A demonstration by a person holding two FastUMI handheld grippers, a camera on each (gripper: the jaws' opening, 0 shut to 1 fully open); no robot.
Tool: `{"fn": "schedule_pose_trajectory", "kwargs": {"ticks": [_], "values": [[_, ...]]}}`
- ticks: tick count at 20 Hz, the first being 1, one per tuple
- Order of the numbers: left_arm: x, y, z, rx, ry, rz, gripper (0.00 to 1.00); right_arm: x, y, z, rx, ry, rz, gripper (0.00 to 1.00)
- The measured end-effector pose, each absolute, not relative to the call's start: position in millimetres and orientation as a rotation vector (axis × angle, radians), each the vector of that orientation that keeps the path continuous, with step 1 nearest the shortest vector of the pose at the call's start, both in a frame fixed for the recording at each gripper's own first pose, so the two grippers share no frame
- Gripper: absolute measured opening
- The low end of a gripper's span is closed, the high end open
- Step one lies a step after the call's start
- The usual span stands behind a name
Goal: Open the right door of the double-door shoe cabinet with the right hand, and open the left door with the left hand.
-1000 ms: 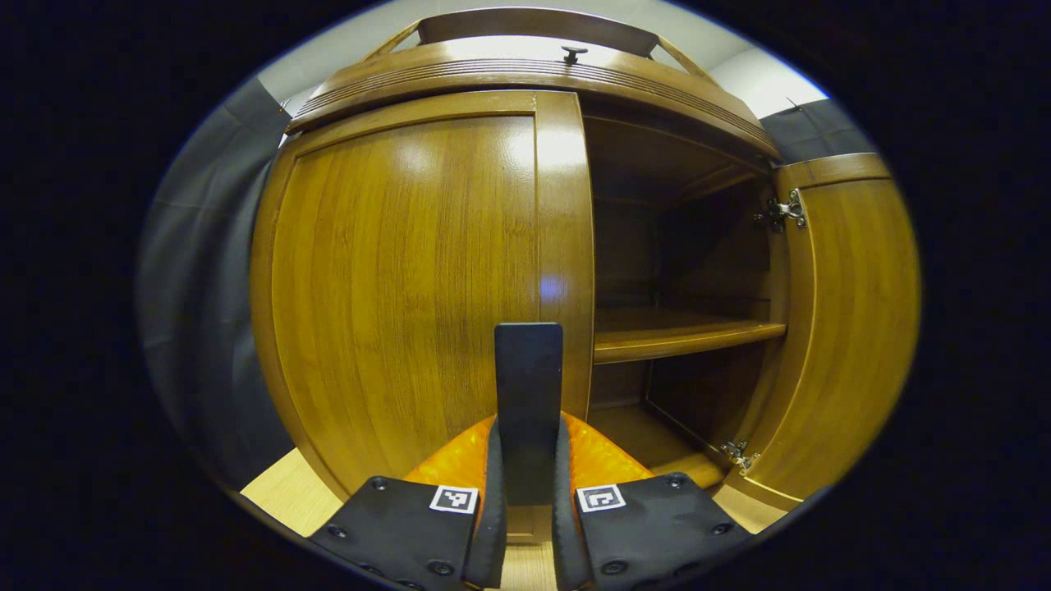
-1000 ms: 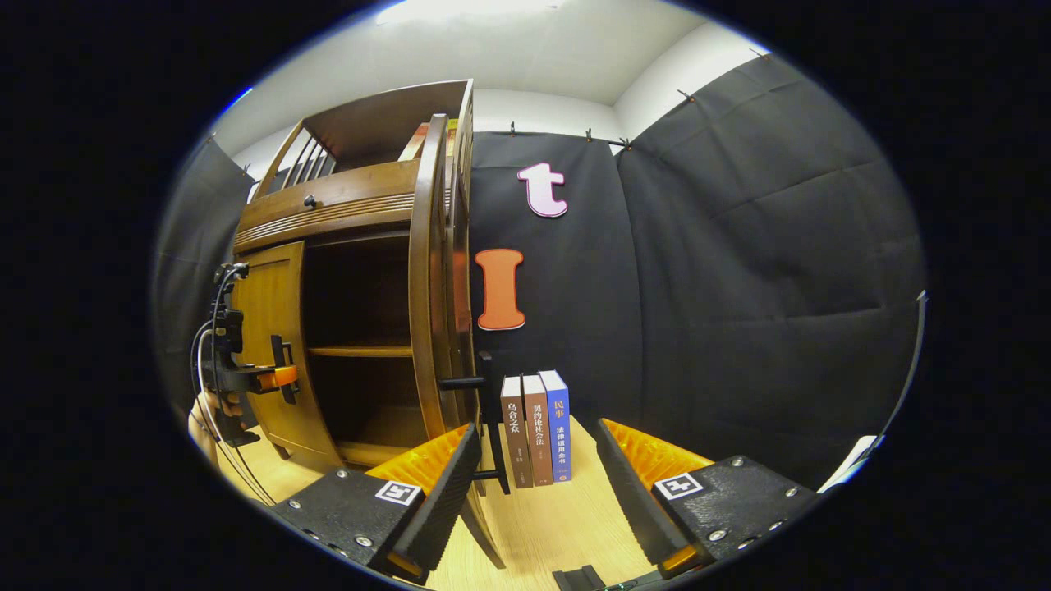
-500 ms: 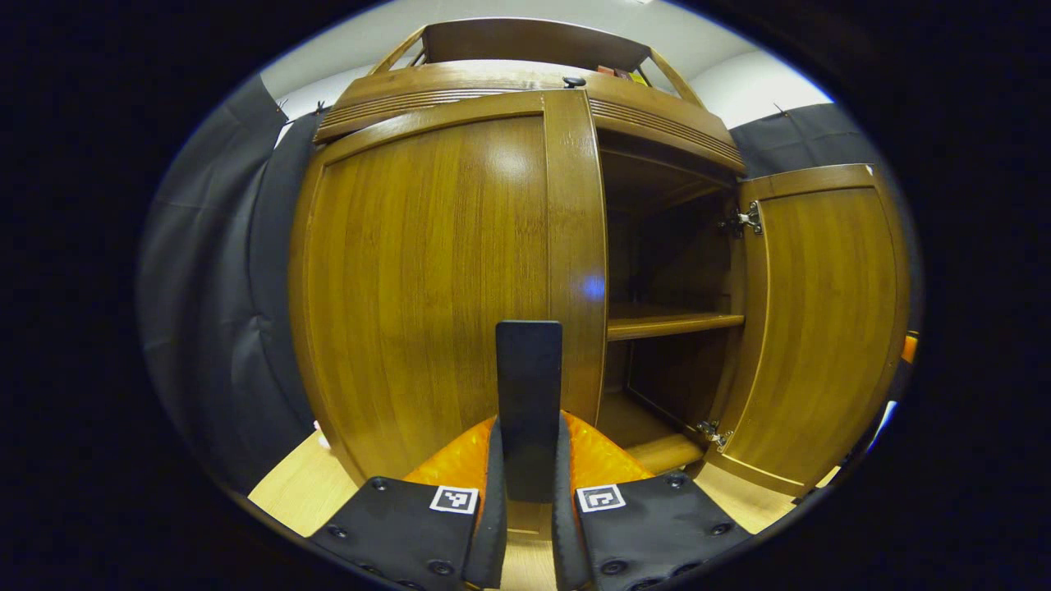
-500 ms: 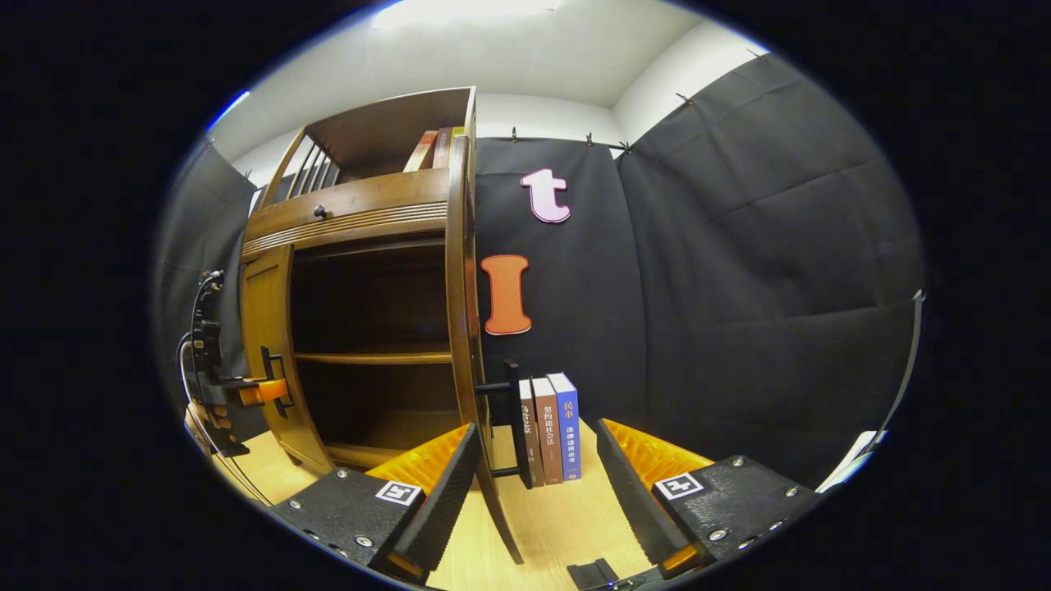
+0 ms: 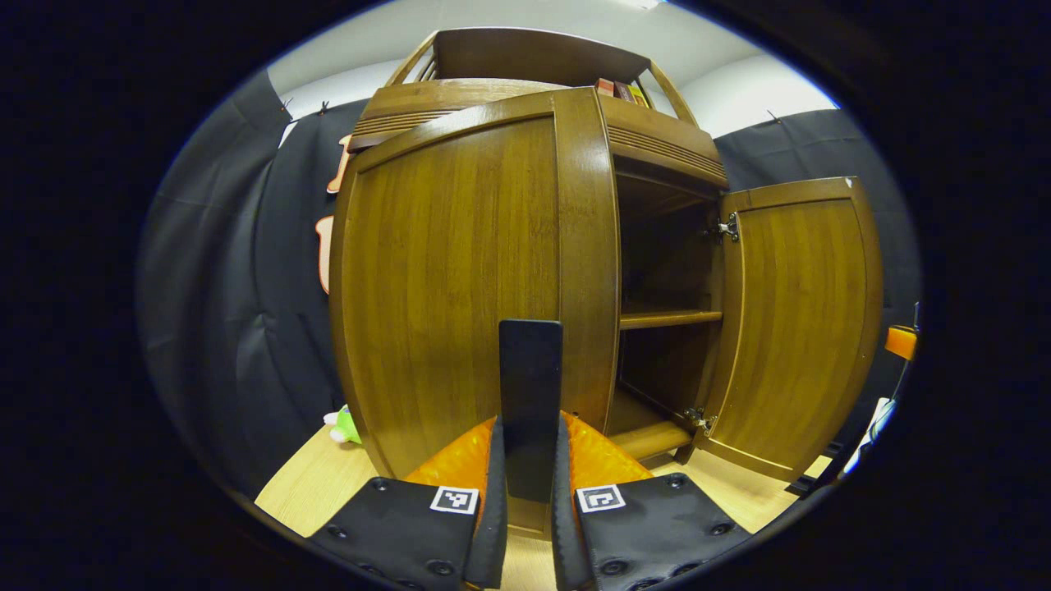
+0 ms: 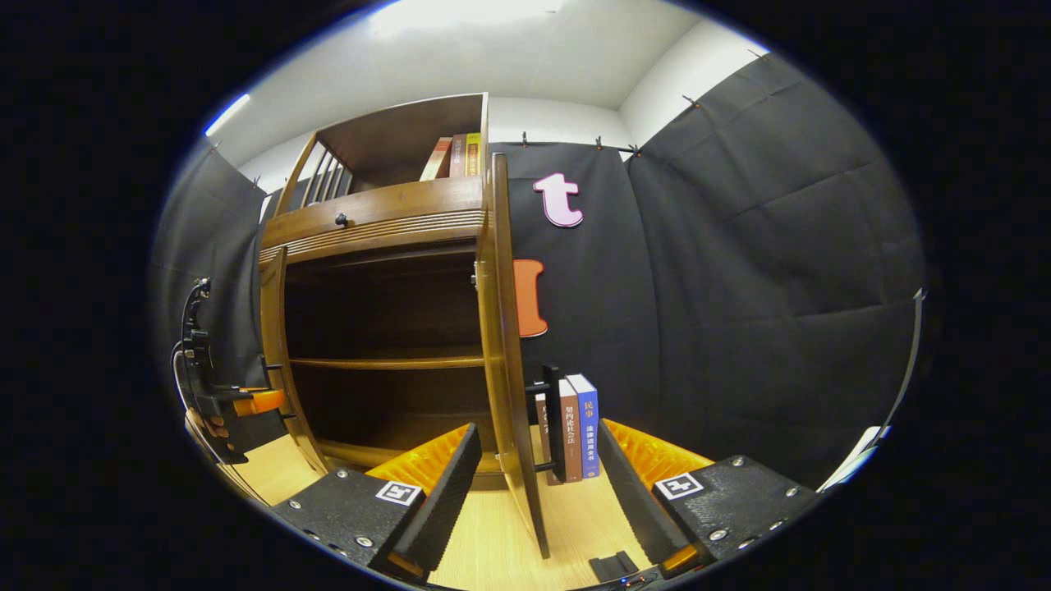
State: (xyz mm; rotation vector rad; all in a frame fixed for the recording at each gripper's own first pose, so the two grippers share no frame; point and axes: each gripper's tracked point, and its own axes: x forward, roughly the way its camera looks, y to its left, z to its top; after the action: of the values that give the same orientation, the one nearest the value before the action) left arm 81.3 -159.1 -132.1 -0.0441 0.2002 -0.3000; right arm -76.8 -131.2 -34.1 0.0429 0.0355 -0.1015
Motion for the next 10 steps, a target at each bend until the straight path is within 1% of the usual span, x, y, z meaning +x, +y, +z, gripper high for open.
{"fn": "schedule_pose_trajectory", "kwargs": {"ticks": [7, 10], "values": [[52.0, -127.8, -123.6, -0.030, 0.199, -0.286, 0.31, -81.2, -108.2, -21.9, 0.013, 0.012, -0.065, 0.99], [41.7, -112.8, -121.0, -0.026, 0.199, -0.277, 0.28, -80.2, -101.6, -23.2, 0.013, 0.014, -0.051, 0.99]]}}
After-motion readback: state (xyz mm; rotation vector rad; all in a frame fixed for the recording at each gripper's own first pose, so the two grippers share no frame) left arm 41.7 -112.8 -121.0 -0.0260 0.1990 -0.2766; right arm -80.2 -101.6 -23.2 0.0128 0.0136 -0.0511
